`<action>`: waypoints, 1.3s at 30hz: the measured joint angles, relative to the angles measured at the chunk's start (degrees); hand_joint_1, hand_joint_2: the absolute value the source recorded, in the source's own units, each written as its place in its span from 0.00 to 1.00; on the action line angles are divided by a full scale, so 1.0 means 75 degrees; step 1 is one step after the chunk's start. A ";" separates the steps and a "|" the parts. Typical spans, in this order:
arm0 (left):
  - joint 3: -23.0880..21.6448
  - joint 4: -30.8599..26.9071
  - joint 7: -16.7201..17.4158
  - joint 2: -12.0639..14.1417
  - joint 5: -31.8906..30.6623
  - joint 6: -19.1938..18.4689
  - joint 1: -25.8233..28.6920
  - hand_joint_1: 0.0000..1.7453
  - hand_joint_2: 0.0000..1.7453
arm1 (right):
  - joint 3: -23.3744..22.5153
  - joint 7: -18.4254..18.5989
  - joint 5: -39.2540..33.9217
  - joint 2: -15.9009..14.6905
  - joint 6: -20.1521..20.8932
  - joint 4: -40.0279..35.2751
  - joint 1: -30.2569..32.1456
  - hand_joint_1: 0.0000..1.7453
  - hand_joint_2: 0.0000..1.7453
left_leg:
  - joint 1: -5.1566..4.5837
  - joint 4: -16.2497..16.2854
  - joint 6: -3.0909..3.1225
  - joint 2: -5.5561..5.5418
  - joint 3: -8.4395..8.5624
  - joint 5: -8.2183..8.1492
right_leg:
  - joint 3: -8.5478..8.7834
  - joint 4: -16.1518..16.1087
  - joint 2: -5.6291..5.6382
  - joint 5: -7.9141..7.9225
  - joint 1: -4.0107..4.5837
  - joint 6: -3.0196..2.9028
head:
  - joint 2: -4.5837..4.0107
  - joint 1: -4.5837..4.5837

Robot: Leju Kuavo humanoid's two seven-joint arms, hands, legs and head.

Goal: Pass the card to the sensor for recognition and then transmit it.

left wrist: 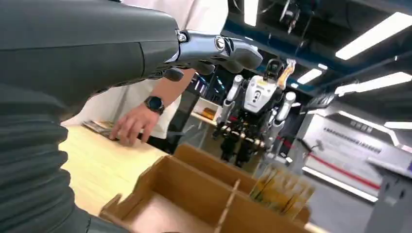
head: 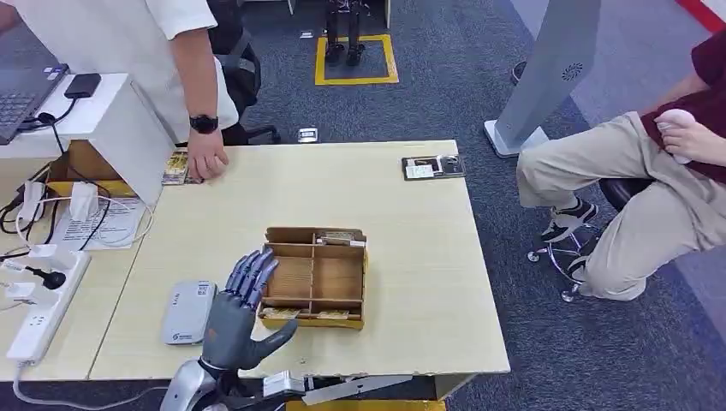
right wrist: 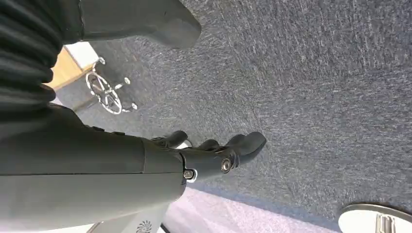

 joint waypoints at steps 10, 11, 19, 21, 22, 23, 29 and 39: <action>-0.0218 0.1037 0.0676 0.0114 -0.0937 0.0192 -0.0330 0.00 1.00 | 0.0026 0.0076 0.0020 -0.0032 0.0003 0.0003 0.0003 0.00 1.00 | 0.0000 0.0000 0.0000 0.0000 -0.0001 0.0000 | -0.0001 0.0000 0.0000 0.0000 0.0000 0.0000 | 0.0000 -0.0003; -0.0227 0.1092 0.0752 0.0122 -0.1050 0.0192 -0.0345 0.00 1.00 | 0.0029 0.0079 0.0020 -0.0032 0.0003 0.0003 0.0003 0.00 1.00 | 0.0000 0.0000 0.0000 0.0000 -0.0001 0.0000 | -0.0001 0.0000 0.0000 0.0000 0.0000 0.0000 | 0.0000 -0.0003; -0.0335 0.1407 0.1273 0.0181 -0.1680 0.0210 -0.0447 0.00 1.00 | 0.0055 0.0090 0.0017 -0.0035 0.0003 0.0003 0.0011 0.00 1.00 | 0.0000 0.0000 0.0000 0.0001 0.0000 0.0000 | 0.0000 0.0000 0.0000 0.0000 0.0000 0.0000 | 0.0000 -0.0003; -0.0335 0.1451 0.1282 0.0192 -0.1701 0.0210 -0.0453 0.00 1.00 | 0.0055 0.0090 0.0017 -0.0035 0.0003 0.0003 0.0012 0.00 1.00 | 0.0000 0.0000 0.0000 0.0000 0.0000 0.0000 | 0.0000 0.0000 0.0000 0.0000 0.0000 0.0000 | 0.0000 -0.0003; -0.0338 0.1474 0.1282 0.0195 -0.1704 0.0213 -0.0458 0.00 1.00 | 0.0055 0.0090 0.0018 -0.0035 0.0003 0.0003 0.0012 0.00 1.00 | 0.0000 0.0000 0.0000 0.0000 0.0000 0.0000 | 0.0000 0.0000 0.0000 0.0000 0.0000 0.0000 | 0.0000 -0.0003; -0.0338 0.1491 0.1282 0.0198 -0.1707 0.0213 -0.0462 0.00 1.00 | 0.0055 0.0090 0.0017 -0.0038 0.0003 0.0003 0.0013 0.00 1.00 | 0.0000 0.0000 0.0000 0.0000 0.0000 0.0000 | 0.0000 0.0000 0.0000 0.0000 0.0000 0.0000 | 0.0000 -0.0003; -0.0344 0.1573 0.1334 0.0204 -0.1744 0.0236 -0.0487 0.00 1.00 | 0.0055 0.0093 0.0015 -0.0038 0.0006 0.0003 0.0024 0.00 1.00 | 0.0000 0.0000 0.0000 0.0000 -0.0001 0.0000 | 0.0000 0.0000 0.0000 0.0000 0.0000 0.0000 | 0.0000 -0.0003; -0.0347 0.1690 0.1812 0.0204 -0.2202 0.0163 -0.0565 1.00 1.00 | 0.0058 0.0093 -0.0029 -0.0038 0.0009 0.0003 0.0029 0.00 1.00 | 0.0000 0.0000 0.0000 0.0000 -0.0001 0.0000 | 0.0000 0.0000 0.0000 0.0000 0.0000 0.0000 | 0.0000 -0.0003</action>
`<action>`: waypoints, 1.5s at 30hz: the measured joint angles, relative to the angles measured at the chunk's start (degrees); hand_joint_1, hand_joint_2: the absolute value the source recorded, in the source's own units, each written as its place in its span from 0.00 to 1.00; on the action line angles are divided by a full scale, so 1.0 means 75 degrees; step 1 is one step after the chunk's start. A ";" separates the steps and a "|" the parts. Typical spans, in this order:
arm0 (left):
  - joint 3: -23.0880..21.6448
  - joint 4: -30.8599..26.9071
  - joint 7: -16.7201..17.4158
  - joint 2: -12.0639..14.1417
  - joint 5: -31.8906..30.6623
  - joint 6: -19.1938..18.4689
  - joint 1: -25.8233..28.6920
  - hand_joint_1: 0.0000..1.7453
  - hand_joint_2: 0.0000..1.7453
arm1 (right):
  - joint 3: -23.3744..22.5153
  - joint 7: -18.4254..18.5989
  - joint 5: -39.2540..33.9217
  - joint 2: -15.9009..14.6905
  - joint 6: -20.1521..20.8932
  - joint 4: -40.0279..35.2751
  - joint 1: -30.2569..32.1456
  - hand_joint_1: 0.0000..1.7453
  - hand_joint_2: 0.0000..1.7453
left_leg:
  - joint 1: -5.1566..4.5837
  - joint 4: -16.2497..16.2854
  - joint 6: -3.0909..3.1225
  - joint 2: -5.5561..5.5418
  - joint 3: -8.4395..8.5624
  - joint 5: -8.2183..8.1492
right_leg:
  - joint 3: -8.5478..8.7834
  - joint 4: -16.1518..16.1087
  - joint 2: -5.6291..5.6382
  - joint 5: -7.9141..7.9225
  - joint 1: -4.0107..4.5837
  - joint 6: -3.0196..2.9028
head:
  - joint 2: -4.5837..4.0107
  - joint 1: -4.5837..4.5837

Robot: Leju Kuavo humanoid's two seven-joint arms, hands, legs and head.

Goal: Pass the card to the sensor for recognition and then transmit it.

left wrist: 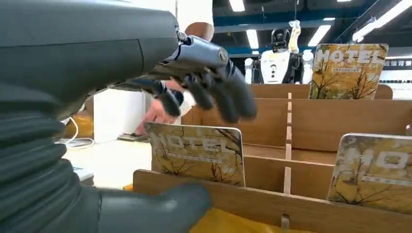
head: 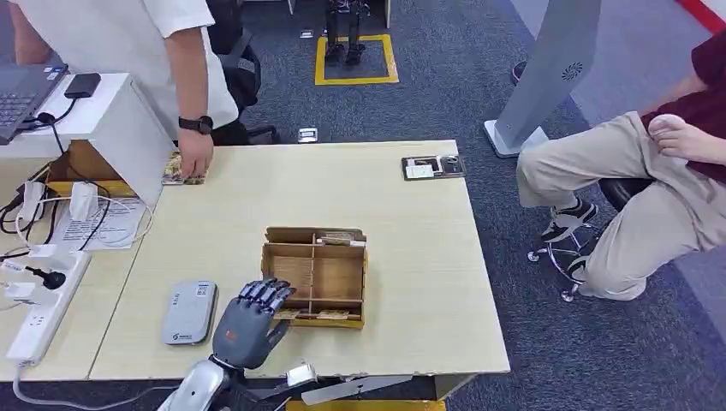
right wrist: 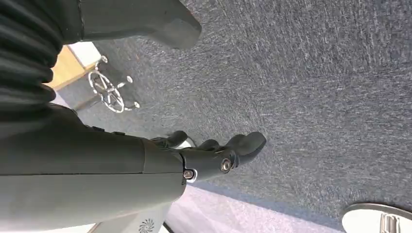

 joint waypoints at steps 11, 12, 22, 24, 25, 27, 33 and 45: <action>0.0000 0.0020 0.0076 -0.0009 -0.0003 0.0096 -0.0013 1.00 1.00 | 0.0006 0.0000 -0.0043 0.0000 0.0003 0.0009 0.0003 0.00 1.00 | 0.0000 0.0000 0.0000 0.0001 0.0000 0.0000 | 0.0000 0.0000 0.0000 0.0000 0.0000 0.0000 | 0.0000 0.0000; 0.0000 0.0020 0.0076 -0.0012 -0.0003 0.0102 -0.0014 1.00 1.00 | 0.0006 0.0000 -0.0044 0.0000 0.0003 0.0009 0.0002 0.00 1.00 | 0.0000 0.0000 0.0000 0.0001 0.0000 0.0000 | 0.0000 0.0000 0.0000 0.0000 0.0000 0.0000 | 0.0000 0.0000; 0.0000 0.0020 -0.0283 -0.0032 0.0248 0.0160 0.0004 1.00 1.00 | 0.0009 -0.0003 -0.0055 0.0000 0.0009 0.0015 0.0001 0.00 1.00 | 0.0000 0.0000 0.0000 -0.0001 -0.0001 0.0000 | 0.0001 0.0000 -0.0001 0.0000 0.0000 0.0000 | 0.0000 0.0000; 0.0000 0.0020 -0.0341 -0.0035 0.0280 0.0160 0.0011 1.00 1.00 | 0.0009 -0.0003 -0.0055 0.0000 0.0009 0.0023 0.0001 0.00 1.00 | 0.0000 0.0000 0.0000 -0.0001 -0.0002 0.0000 | 0.0001 0.0000 -0.0001 0.0000 0.0000 0.0000 | 0.0000 0.0000; 0.0000 0.0020 -0.0376 -0.0035 0.0292 0.0160 0.0018 1.00 1.00 | 0.0009 -0.0003 -0.0055 0.0000 0.0009 0.0026 0.0001 0.00 1.00 | 0.0000 0.0000 0.0000 -0.0001 -0.0002 0.0000 | 0.0001 0.0000 -0.0001 0.0000 0.0000 0.0000 | 0.0000 0.0000; 0.0006 0.0009 -0.0510 -0.0041 0.0315 0.0166 0.0051 1.00 1.00 | 0.0012 -0.0003 -0.0052 0.0000 0.0009 0.0032 0.0002 0.00 1.00 | 0.0000 0.0000 0.0000 -0.0001 -0.0002 0.0000 | 0.0001 0.0000 -0.0001 0.0000 0.0000 0.0000 | 0.0000 0.0000; 0.0969 -0.0820 -0.2526 -0.0739 0.0584 0.0175 0.0447 1.00 1.00 | 0.0070 0.0020 0.0009 0.0000 -0.0006 0.0038 0.0008 0.00 1.00 | -0.0003 0.0001 0.0001 -0.0001 -0.0005 0.0000 | 0.0000 0.0000 -0.0003 0.0000 -0.0003 0.0000 | 0.0000 0.0000; 0.3084 -0.1915 -0.3599 -0.2518 0.1396 0.0210 -0.0191 1.00 1.00 | 0.0338 0.0157 0.0213 0.0003 -0.0012 0.0087 0.0002 0.00 1.00 | 0.0002 0.0003 -0.0003 -0.0008 0.0000 0.0008 | 0.0004 0.0002 -0.0013 0.0003 -0.0002 -0.0002 | 0.0000 0.0000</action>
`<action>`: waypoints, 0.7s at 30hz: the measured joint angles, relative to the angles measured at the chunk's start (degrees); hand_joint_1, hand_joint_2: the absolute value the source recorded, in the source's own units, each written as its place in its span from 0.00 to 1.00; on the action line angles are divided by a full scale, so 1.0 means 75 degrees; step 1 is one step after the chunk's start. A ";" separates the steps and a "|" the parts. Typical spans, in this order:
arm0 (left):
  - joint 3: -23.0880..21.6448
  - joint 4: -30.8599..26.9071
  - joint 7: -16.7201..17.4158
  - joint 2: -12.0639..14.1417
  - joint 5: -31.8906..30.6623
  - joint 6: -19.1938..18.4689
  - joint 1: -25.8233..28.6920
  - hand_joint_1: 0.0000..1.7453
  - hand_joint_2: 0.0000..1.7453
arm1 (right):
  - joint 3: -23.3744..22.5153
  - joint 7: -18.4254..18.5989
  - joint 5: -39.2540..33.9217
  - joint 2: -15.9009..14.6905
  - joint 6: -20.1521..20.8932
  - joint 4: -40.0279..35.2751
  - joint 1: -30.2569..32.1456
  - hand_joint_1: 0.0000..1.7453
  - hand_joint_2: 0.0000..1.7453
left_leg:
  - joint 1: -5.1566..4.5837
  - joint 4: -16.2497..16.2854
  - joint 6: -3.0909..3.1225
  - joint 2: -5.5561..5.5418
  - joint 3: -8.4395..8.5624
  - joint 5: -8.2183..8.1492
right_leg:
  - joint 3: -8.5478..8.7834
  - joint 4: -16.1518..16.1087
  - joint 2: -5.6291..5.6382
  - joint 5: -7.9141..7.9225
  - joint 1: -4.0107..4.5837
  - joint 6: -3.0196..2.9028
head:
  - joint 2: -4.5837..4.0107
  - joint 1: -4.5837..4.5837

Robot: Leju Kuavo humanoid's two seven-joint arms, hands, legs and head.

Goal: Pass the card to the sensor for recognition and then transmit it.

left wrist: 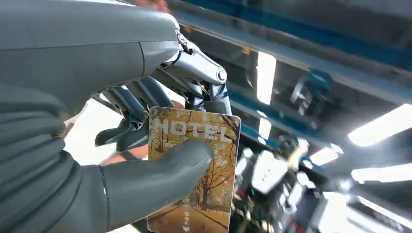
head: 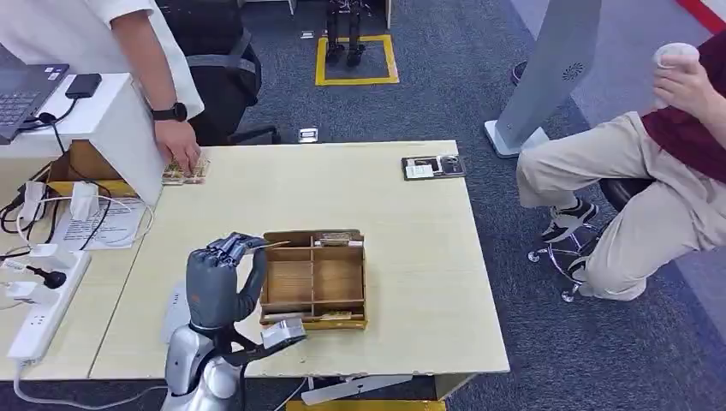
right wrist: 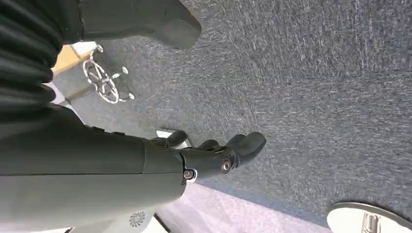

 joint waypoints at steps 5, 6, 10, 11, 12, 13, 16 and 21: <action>0.0446 -0.0064 0.0079 -0.0373 0.0598 0.0000 -0.0432 1.00 1.00 | 0.0067 0.0044 0.0023 0.0000 -0.0006 0.0018 -0.0006 0.00 1.00 | -0.0001 0.0000 0.0000 0.0000 -0.0001 0.0000 | -0.0001 0.0001 -0.0001 0.0000 0.0003 0.0000 | 0.0000 0.0000; 0.0515 -0.0061 0.0186 -0.0431 0.0760 -0.0003 -0.0525 1.00 1.00 | 0.0078 0.0047 0.0023 0.0000 -0.0009 0.0018 -0.0007 0.00 1.00 | -0.0001 0.0000 0.0000 0.0000 -0.0002 0.0000 | 0.0000 0.0001 0.0000 0.0000 0.0003 0.0000 | 0.0000 0.0003; 0.0678 -0.0055 0.0340 -0.0486 0.0978 0.0000 -0.0722 1.00 1.00 | 0.0139 0.0061 0.0026 0.0003 -0.0009 0.0026 -0.0008 0.00 1.00 | -0.0002 0.0000 0.0000 0.0001 -0.0001 -0.0001 | -0.0002 0.0000 0.0003 -0.0001 0.0002 0.0001 | 0.0000 0.0000; 0.0708 -0.0038 0.0440 -0.0489 0.1090 0.0000 -0.0770 1.00 1.00 | 0.0157 0.0064 0.0041 0.0012 -0.0009 0.0026 -0.0011 0.00 1.00 | -0.0002 0.0000 0.0000 0.0001 -0.0001 -0.0001 | -0.0003 0.0000 0.0003 -0.0001 0.0002 0.0001 | 0.0000 0.0000; 0.0737 0.0000 0.0578 -0.0492 0.1221 0.0000 -0.0857 1.00 1.00 | 0.0175 0.0067 0.0047 0.0018 -0.0012 0.0029 -0.0009 0.00 1.00 | -0.0002 0.0000 0.0000 0.0002 -0.0003 0.0000 | -0.0003 0.0000 0.0003 -0.0001 0.0002 0.0001 | 0.0000 0.0000; 0.0757 0.0075 0.0738 -0.0501 0.1326 0.0000 -0.0971 1.00 1.00 | 0.0186 0.0070 0.0050 0.0023 -0.0012 0.0029 -0.0009 0.00 1.00 | -0.0002 0.0000 0.0000 0.0000 -0.0003 0.0000 | -0.0003 0.0000 0.0001 -0.0001 0.0002 0.0001 | 0.0000 -0.0003; 0.0845 0.0291 0.1211 -0.0551 0.1364 0.0000 -0.1319 1.00 1.00 | 0.0221 0.0099 0.0076 0.0041 -0.0009 0.0035 -0.0022 0.00 1.00 | -0.0002 0.0000 0.0000 -0.0002 -0.0003 0.0000 | -0.0001 0.0000 0.0000 0.0000 0.0002 0.0001 | 0.0000 -0.0003; 0.0996 0.0798 0.1835 -0.0548 0.1058 0.0000 -0.1920 1.00 1.00 | 0.0262 0.0125 0.0137 0.0044 -0.0006 0.0055 -0.0049 0.00 1.00 | -0.0002 0.0000 0.0000 -0.0001 -0.0002 0.0001 | -0.0001 0.0000 0.0000 0.0001 0.0002 0.0000 | 0.0000 -0.0003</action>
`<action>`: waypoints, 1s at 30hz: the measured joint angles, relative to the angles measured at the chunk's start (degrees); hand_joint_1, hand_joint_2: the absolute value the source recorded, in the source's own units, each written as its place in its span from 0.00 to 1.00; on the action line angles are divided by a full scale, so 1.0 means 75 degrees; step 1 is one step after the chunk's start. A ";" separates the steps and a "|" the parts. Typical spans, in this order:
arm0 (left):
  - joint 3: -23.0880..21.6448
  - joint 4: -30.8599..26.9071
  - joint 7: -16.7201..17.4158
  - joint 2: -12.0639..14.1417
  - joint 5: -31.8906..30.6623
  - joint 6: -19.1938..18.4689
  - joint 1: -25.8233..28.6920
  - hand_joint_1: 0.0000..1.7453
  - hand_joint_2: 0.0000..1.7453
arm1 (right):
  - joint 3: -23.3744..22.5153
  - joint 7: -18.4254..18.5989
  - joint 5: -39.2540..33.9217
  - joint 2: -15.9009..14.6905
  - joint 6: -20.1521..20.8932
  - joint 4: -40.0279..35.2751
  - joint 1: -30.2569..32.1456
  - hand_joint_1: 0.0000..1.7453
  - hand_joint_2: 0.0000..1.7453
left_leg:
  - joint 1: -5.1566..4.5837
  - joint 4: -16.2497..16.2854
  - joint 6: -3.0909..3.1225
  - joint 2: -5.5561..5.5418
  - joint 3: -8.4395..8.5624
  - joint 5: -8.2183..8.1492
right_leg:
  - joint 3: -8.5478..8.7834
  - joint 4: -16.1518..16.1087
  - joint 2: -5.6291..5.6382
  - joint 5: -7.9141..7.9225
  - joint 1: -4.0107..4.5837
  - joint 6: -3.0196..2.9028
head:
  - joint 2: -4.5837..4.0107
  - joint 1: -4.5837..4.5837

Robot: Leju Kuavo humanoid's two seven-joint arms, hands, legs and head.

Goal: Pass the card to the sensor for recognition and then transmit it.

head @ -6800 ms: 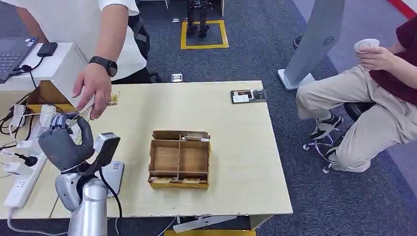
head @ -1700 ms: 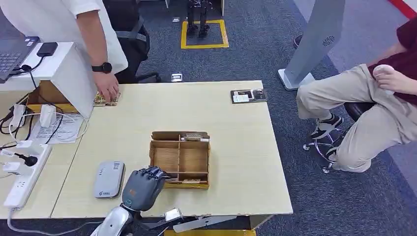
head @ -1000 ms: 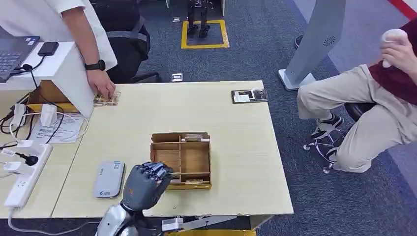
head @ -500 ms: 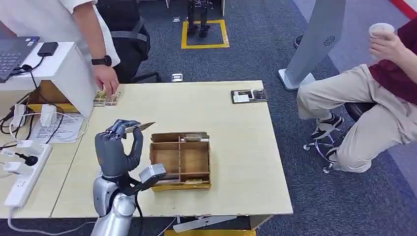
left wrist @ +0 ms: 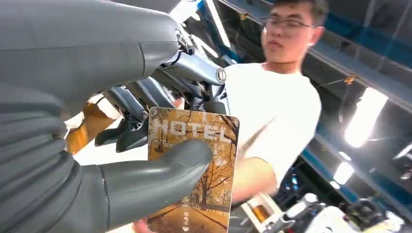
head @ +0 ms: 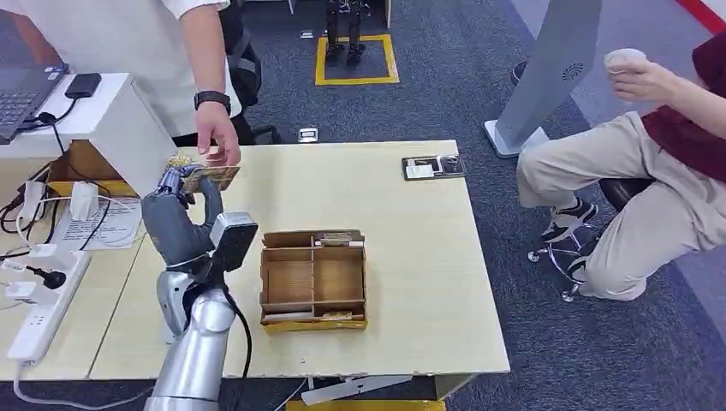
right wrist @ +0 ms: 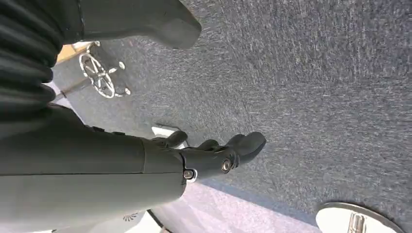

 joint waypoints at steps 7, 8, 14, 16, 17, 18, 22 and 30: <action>0.0289 0.0947 0.0854 0.0064 -0.0656 0.0000 -0.0690 1.00 1.00 | 0.0117 0.0058 0.0000 0.0012 0.0015 0.0017 -0.0040 0.00 1.00 | 0.0000 0.0000 0.0000 0.0001 -0.0002 0.0000 | -0.0001 0.0000 0.0003 -0.0001 0.0000 0.0000 | 0.0000 0.0000; 0.0321 0.1054 0.0890 0.0079 -0.0685 0.0000 -0.0747 1.00 1.00 | 0.0125 0.0061 0.0000 0.0012 0.0015 0.0020 -0.0048 0.00 1.00 | 0.0000 0.0000 0.0000 0.0001 -0.0002 0.0000 | -0.0001 0.0000 0.0002 -0.0001 0.0000 0.0000 | 0.0000 0.0000; 0.0399 0.1560 0.1230 0.0175 -0.0845 0.0003 -0.0917 1.00 1.00 | 0.0160 0.0082 -0.0003 0.0015 0.0015 0.0035 -0.0071 0.00 1.00 | 0.0000 0.0000 0.0000 0.0001 -0.0003 -0.0001 | -0.0001 0.0000 0.0003 -0.0001 0.0000 0.0000 | 0.0000 0.0000; 0.0399 0.1732 0.1336 0.0210 -0.0875 0.0006 -0.0955 0.81 1.00 | 0.0163 0.0082 -0.0012 0.0015 0.0015 0.0038 -0.0076 0.00 1.00 | 0.0000 0.0000 0.0000 0.0001 -0.0003 -0.0001 | -0.0001 0.0000 0.0003 -0.0001 0.0000 0.0000 | 0.0000 0.0000; 0.0400 0.1828 0.1359 0.0219 -0.0886 0.0006 -0.0964 0.81 1.00 | 0.0163 0.0082 -0.0026 0.0015 0.0015 0.0038 -0.0076 0.00 1.00 | -0.0001 0.0000 0.0000 0.0001 -0.0003 -0.0001 | -0.0001 0.0000 0.0003 -0.0001 0.0000 0.0000 | 0.0000 0.0003; 0.0399 0.1901 0.1362 0.0231 -0.0881 0.0006 -0.0966 0.81 1.00 | 0.0163 0.0082 -0.0029 0.0015 0.0015 0.0038 -0.0076 0.00 1.00 | 0.0000 0.0000 0.0000 0.0001 -0.0003 -0.0001 | -0.0001 0.0000 0.0003 -0.0001 0.0000 0.0000 | 0.0000 0.0000; 0.0399 0.2076 0.1365 0.0263 -0.0872 0.0009 -0.0964 0.00 1.00 | 0.0163 0.0082 -0.0064 0.0015 0.0015 0.0038 -0.0076 0.00 1.00 | 0.0000 0.0000 0.0000 0.0001 -0.0003 -0.0001 | -0.0001 0.0000 0.0003 -0.0001 0.0000 0.0000 | 0.0000 0.0003; 0.0400 0.2020 0.0913 0.0248 -0.0563 0.0017 -0.0853 0.00 1.00 | 0.0163 0.0070 -0.0163 0.0015 0.0003 0.0038 -0.0072 0.00 1.00 | 0.0000 0.0000 0.0000 0.0001 -0.0003 -0.0001 | -0.0001 0.0000 0.0003 -0.0001 0.0000 0.0000 | 0.0000 0.0000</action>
